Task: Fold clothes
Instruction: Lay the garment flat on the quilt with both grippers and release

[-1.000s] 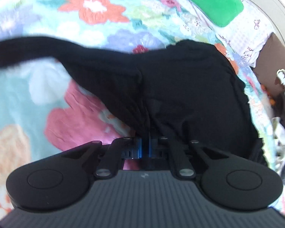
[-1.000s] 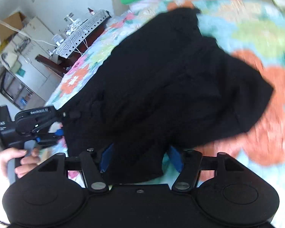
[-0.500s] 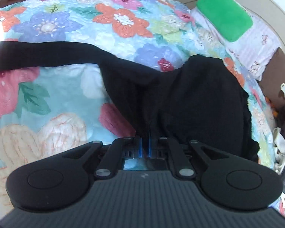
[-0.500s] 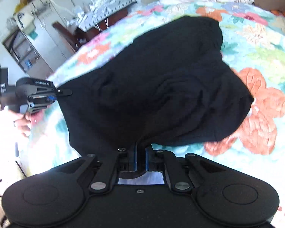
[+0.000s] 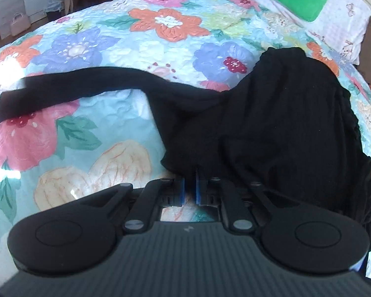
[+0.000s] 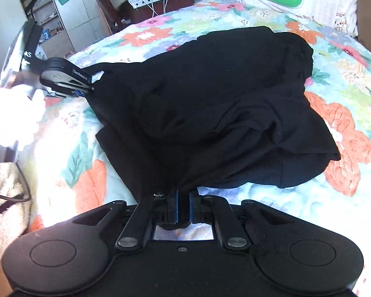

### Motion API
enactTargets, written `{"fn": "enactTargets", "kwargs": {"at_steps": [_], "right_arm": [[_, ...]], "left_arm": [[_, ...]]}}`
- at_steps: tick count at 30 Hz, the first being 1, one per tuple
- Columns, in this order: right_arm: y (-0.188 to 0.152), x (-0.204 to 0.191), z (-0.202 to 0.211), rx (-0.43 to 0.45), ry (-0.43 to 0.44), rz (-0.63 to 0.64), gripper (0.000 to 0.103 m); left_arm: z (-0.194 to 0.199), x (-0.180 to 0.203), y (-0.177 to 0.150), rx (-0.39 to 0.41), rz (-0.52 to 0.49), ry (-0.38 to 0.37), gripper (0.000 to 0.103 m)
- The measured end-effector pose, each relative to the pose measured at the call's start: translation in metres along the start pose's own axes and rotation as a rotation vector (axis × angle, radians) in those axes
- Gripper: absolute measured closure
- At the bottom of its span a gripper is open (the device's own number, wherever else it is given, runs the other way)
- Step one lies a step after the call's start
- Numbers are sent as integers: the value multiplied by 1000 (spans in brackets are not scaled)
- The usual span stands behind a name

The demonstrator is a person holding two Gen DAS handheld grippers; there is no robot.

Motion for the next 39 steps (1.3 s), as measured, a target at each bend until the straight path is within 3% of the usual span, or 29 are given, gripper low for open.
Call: {"fn": "enactTargets", "kwargs": {"at_steps": [2,3,6,9,12,14,16,21,23,25,27,32,34,39], "right_arm": [[-2,5,0,-21,-23,-3,92],[-2,8,3,-25,-40,-2,91],[-1,17,19,-23,-114,13,75],[1,25,38,23,-226,26,71],[20,23,47,102,-243,38,71],[33,16,44,140,-237,74,65],[43,7,31,150,-260,142,60],[58,-22,-13,106,-357,389,60],[63,-27,-26,83,-398,450,60],[67,-29,-37,62,-396,484,64],[73,-27,-40,78,-391,500,96],[96,21,21,240,-482,259,98],[97,55,51,290,-567,180,98],[79,150,107,307,-785,-5,98]], "left_arm": [[12,4,1,12,-9,-12,92],[22,7,3,40,-26,-18,85],[50,17,10,125,-76,-36,61],[55,33,9,134,-116,-115,60],[50,51,6,109,-150,-219,60],[38,62,-2,49,-158,-275,60],[27,70,-10,9,-178,-276,60],[8,73,-22,-46,-212,-220,60],[5,73,-22,-49,-200,-243,59],[2,72,-22,-52,-187,-264,58],[-2,72,-22,-57,-173,-276,58],[-11,69,-25,-80,-181,-220,58],[-13,69,-26,-85,-189,-206,58],[-16,71,-29,-88,-217,-170,58]]}}
Point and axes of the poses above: each gripper's, at about its wrist camera, not at the fingertips, and z roughly against the way its jaws point, x to its right, y to its top, the point moved 10 cm from there along -z, roughly the way its jaws point, and after that the axes turned 11 degrees about -x, right-handed, at the moved point
